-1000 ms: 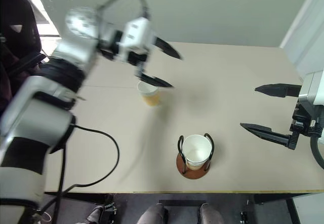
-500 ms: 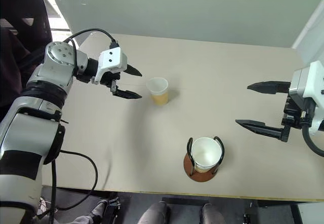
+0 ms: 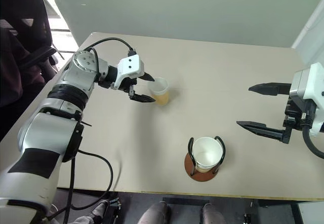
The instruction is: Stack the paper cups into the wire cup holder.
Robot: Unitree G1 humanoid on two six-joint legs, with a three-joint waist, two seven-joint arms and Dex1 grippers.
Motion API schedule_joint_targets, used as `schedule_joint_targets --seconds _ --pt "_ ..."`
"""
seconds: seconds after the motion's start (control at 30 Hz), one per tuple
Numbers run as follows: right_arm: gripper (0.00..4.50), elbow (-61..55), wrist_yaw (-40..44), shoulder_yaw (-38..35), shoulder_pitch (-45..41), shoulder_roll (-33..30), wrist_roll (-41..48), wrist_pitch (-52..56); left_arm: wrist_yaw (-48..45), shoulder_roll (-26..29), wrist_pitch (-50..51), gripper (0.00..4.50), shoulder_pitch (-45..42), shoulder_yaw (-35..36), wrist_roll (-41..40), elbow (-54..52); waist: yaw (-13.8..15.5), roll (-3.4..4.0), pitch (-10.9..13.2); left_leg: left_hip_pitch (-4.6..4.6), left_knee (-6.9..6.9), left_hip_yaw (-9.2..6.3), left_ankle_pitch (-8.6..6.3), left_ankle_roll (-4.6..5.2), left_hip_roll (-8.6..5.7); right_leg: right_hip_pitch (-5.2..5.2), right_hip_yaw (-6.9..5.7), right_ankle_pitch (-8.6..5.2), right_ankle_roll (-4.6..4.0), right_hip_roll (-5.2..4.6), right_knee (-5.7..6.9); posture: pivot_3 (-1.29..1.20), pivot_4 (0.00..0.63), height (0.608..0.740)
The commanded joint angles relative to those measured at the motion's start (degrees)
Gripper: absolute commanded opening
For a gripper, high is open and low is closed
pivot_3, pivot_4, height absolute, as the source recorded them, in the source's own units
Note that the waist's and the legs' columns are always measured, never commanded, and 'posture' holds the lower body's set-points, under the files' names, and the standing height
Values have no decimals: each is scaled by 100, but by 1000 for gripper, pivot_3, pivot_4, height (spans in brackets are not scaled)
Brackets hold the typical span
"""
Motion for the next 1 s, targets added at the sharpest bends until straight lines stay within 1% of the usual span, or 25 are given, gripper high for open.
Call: schedule_joint_targets --seconds 0.03,0.27,0.4,0.47,0.53,0.7,0.73,0.8,0.87,1.0 --pt "4500 -154 -40 -261 -4 -108 58 37 392 -148 -62 4467 -97 45 291 67 2 0 0 0 1 5 1 1 -5 1 -4 0 1 5 -1 0 150 740" --pt "4500 -211 -80 -304 -1 -106 99 125 914 -436 -68 4467 -70 77 693 219 -5 0 0 0 13 12 0 9 -7 2 4 6 14 -1 -1 0 150 740" --pt "4500 -262 -101 -362 14 -109 132 197 936 -505 -158 4467 -34 80 821 238 -5 0 0 0 19 14 -1 11 -11 3 5 7 19 1 -1 0 150 740" --pt "4500 -274 -104 -382 22 -108 138 219 894 -548 -177 4107 -44 87 855 238 -4 0 1 0 22 12 -1 12 -10 4 9 8 20 -2 0 0 150 740" --pt "4500 -278 -103 -388 17 -108 141 235 842 -581 -175 3561 -54 111 869 244 -2 0 0 0 24 19 -1 13 -15 5 5 8 20 5 0 0 150 740" --pt "4500 -269 -96 -359 -6 -102 132 234 851 -574 -226 1715 -28 111 965 246 -7 0 0 0 28 19 -1 16 -14 6 6 10 25 3 0 0 150 740" --pt "4500 -266 -93 -356 -6 -99 132 230 805 -558 -255 1403 -15 92 987 240 -5 0 0 0 28 21 -1 16 -15 6 8 10 25 3 0 0 150 740" --pt "4500 -263 -88 -349 -3 -93 130 222 668 -513 -366 622 18 38 1041 218 -4 -1 0 0 30 20 -1 17 -15 7 6 11 26 4 0 0 150 740" --pt "4500 -246 -86 -315 -25 -95 126 206 612 -500 -395 57 19 59 1052 214 -6 0 0 0 31 19 -1 17 -14 7 10 11 27 1 1 0 150 740" --pt "4500 -191 -72 -231 -91 -107 109 155 573 -476 -414 57 1 105 1075 219 -4 0 0 0 34 20 -1 18 -16 8 6 11 27 4 1 0 150 740"
